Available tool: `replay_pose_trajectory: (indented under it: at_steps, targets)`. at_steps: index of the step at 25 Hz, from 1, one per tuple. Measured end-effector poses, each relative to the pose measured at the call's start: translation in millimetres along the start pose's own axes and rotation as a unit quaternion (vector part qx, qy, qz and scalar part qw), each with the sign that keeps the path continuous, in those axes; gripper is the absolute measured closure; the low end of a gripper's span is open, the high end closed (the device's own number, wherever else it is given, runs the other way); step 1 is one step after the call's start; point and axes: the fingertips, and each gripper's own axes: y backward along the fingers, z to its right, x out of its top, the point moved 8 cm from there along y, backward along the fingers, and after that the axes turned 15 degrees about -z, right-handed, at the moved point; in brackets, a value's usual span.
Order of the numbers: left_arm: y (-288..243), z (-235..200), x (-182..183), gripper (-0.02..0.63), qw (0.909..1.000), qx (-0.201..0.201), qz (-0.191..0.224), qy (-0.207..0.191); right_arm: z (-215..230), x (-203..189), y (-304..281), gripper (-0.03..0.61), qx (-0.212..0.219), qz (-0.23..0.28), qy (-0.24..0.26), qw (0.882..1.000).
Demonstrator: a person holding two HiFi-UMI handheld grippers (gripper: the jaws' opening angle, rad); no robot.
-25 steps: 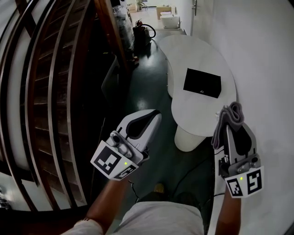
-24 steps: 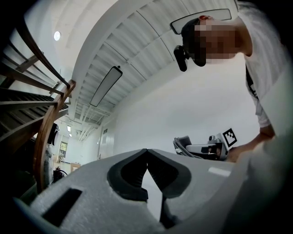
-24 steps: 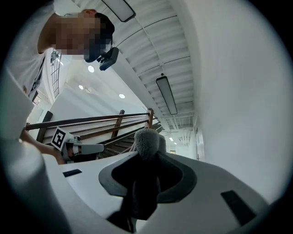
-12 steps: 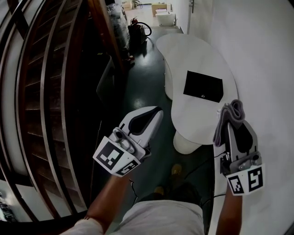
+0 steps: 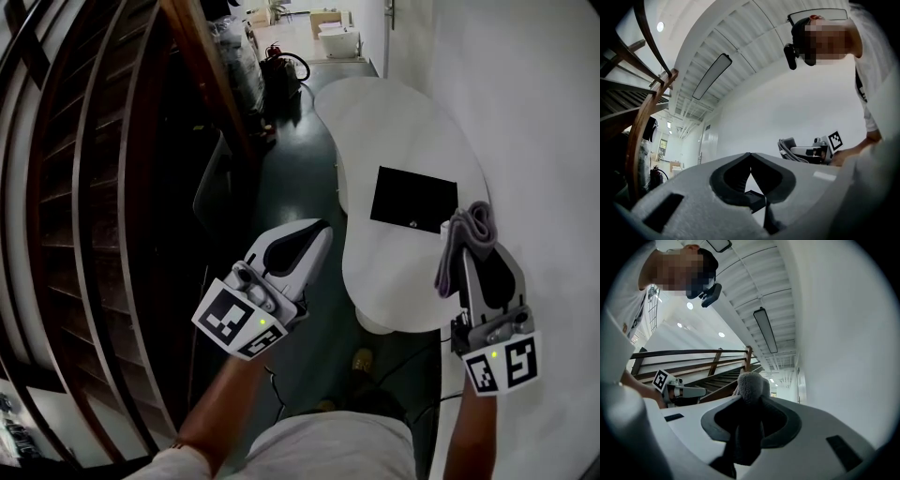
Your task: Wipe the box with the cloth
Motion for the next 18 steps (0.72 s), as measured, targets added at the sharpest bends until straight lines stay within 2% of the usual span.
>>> replay_pose_trajectory:
  at_steps: [5, 12, 18]
  targets:
    - [-44.4, -8.1, -9.1, 0.598, 1.0, 0.004, -0.007, -0.005, 38.0, -16.4, -17.0, 0.479, 0.003, -0.002, -0.002, 1.0]
    - [-88.9, -11.9, -49.6, 0.598, 0.9994, 0.003, -0.034, -0.007, 66.4, -59.3, -32.9, 0.479, 0.009, -0.008, 0.001, 1.0]
    - [-162.4, -55.9, -44.7, 0.598, 0.9975, 0.011, -0.069, 0.002, 119.6, -45.9, -92.2, 0.479, 0.023, -0.025, -0.001, 0.999]
